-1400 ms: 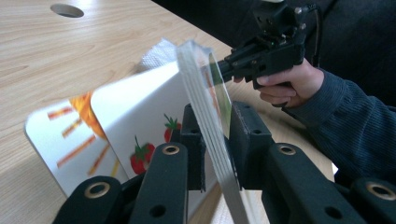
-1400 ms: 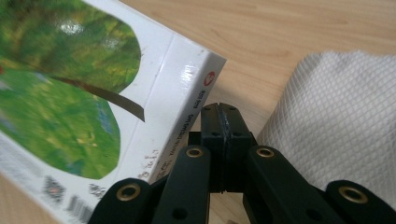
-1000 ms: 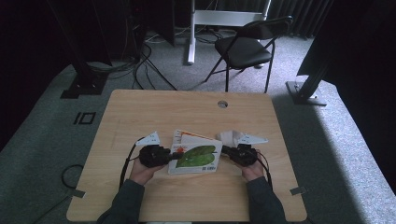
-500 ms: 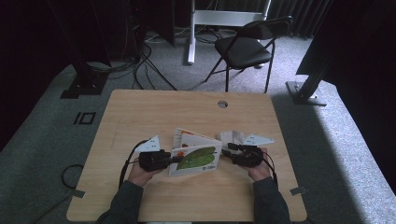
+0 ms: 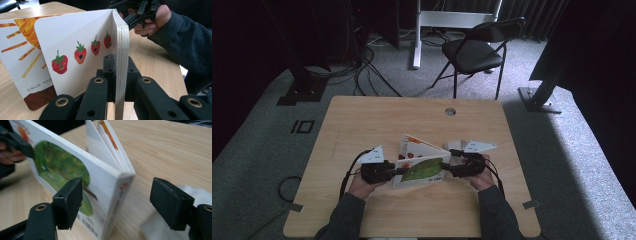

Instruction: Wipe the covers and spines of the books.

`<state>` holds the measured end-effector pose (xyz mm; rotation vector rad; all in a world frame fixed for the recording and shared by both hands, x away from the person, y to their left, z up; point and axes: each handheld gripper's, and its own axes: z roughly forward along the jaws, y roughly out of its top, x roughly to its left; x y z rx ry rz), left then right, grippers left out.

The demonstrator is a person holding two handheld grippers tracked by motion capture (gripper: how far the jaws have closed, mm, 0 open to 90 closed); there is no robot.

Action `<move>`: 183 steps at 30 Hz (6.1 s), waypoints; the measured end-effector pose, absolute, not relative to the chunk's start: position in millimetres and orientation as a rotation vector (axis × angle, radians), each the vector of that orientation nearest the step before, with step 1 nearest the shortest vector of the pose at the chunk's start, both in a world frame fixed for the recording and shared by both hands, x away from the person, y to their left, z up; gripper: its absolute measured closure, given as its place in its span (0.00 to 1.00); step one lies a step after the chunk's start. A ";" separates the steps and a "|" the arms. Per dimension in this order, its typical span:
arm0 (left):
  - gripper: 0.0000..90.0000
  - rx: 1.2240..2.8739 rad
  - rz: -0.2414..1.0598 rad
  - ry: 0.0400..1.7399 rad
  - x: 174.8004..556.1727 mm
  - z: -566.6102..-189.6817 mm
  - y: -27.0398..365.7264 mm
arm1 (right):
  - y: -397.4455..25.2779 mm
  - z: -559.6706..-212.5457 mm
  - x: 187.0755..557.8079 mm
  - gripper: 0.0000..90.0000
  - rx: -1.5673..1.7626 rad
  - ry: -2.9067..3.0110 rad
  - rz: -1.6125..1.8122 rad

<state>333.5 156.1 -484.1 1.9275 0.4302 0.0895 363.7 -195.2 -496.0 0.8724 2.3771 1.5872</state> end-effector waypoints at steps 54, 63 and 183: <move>0.29 1.855 0.281 0.715 353.6 -496.4 173.7 | -171.4 -489.8 341.0 0.82 0.496 2.386 1.540; 0.29 1.860 0.301 0.684 355.3 -500.1 167.4 | -174.3 -488.9 335.5 0.83 0.398 2.422 1.541; 0.87 1.878 0.173 0.352 329.0 -533.2 109.7 | -195.2 -514.5 339.6 0.54 0.559 2.472 1.316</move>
